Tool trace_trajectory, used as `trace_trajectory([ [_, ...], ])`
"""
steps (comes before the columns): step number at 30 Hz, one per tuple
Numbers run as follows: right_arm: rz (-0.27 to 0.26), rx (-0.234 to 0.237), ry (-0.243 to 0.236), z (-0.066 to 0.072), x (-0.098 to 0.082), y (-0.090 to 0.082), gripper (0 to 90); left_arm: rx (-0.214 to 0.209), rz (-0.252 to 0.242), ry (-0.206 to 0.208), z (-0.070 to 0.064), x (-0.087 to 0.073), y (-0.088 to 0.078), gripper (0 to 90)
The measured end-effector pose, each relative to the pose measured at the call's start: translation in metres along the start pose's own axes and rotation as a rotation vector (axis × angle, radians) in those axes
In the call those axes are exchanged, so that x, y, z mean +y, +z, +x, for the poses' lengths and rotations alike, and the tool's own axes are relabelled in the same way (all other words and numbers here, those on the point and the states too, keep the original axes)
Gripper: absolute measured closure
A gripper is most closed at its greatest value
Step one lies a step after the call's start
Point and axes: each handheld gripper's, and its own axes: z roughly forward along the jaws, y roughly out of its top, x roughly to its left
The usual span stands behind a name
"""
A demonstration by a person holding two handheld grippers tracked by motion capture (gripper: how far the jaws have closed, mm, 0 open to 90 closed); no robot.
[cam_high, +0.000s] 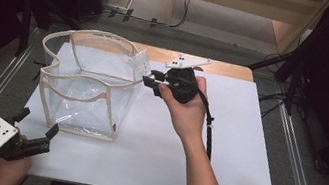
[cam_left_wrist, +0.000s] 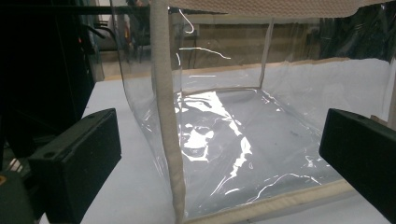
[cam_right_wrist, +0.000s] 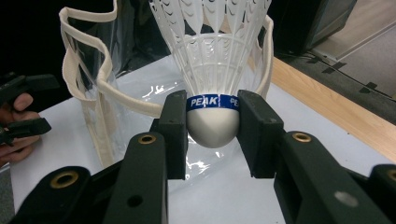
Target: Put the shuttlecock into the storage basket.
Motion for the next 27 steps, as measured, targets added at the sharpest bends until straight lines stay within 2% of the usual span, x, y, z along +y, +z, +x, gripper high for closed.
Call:
trace_trajectory([
  [20, 0.009, 0.015, -0.002, 0.002, 0.012, 0.023, 63.0, -0.002, 0.001, -0.002, 0.000, 0.000, 0.000, 0.0],
  [23, 0.008, 0.002, -0.002, 0.003, 0.013, 0.026, 62.2, -0.002, 0.001, -0.003, 0.001, 0.000, 0.000, 0.0],
  [25, -0.001, -0.006, 0.004, 0.003, 0.013, 0.029, 48.4, -0.003, 0.002, -0.004, 0.000, 0.000, 0.000, 0.0],
  [27, -0.002, -0.013, 0.008, 0.004, 0.013, 0.029, 39.5, -0.004, 0.001, -0.005, 0.001, 0.000, 0.000, 0.0],
])
